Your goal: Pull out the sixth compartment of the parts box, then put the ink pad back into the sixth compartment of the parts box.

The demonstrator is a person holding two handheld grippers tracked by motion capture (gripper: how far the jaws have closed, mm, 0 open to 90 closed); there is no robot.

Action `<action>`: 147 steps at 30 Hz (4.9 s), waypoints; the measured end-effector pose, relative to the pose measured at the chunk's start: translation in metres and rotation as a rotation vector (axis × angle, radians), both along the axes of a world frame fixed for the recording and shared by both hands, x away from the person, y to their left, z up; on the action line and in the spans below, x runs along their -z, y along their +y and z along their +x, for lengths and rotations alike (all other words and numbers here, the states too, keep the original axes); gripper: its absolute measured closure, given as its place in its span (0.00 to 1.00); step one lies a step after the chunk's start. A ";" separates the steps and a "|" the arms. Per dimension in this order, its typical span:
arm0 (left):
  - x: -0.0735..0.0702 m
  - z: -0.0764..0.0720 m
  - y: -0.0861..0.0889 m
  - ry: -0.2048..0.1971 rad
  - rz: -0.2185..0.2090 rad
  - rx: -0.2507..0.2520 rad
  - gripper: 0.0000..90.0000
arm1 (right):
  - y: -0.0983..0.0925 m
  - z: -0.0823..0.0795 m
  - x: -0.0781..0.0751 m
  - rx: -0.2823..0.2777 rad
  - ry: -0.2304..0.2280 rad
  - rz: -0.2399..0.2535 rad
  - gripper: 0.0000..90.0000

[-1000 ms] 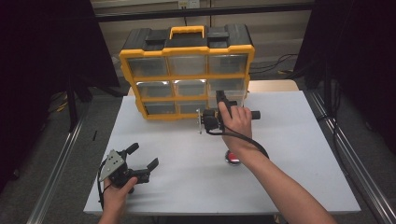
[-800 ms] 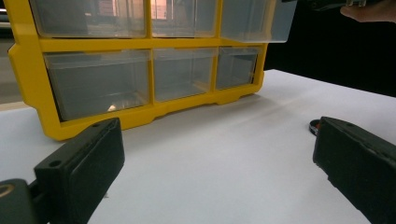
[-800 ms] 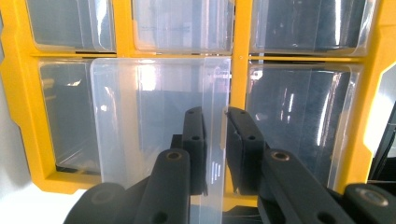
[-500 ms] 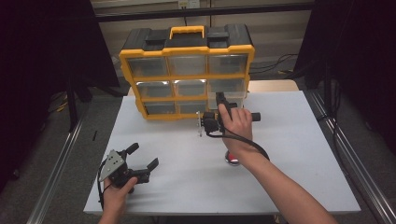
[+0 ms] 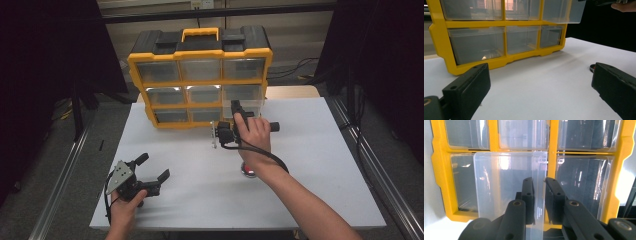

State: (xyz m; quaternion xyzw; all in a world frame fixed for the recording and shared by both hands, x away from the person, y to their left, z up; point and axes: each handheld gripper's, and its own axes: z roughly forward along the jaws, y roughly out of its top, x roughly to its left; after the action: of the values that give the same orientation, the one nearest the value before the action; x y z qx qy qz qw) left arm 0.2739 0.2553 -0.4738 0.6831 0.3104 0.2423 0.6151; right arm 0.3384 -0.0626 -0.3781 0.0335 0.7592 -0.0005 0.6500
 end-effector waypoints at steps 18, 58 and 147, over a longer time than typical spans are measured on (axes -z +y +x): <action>0.000 0.000 0.001 0.001 0.006 -0.002 0.02 | 0.000 -0.005 -0.003 -0.026 0.005 -0.022 0.88; 0.000 0.000 0.000 0.000 -0.021 -0.005 0.02 | 0.001 -0.017 0.000 -0.062 0.008 -0.011 0.85; 0.000 -0.002 0.000 0.005 -0.011 -0.010 0.02 | -0.109 -0.063 0.071 0.060 0.452 1.394 0.11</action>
State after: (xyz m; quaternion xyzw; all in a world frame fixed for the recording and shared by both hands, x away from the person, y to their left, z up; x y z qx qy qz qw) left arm 0.2715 0.2554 -0.4740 0.6788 0.3166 0.2421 0.6168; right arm 0.2755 -0.1711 -0.4492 0.4589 0.6976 0.4579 0.3052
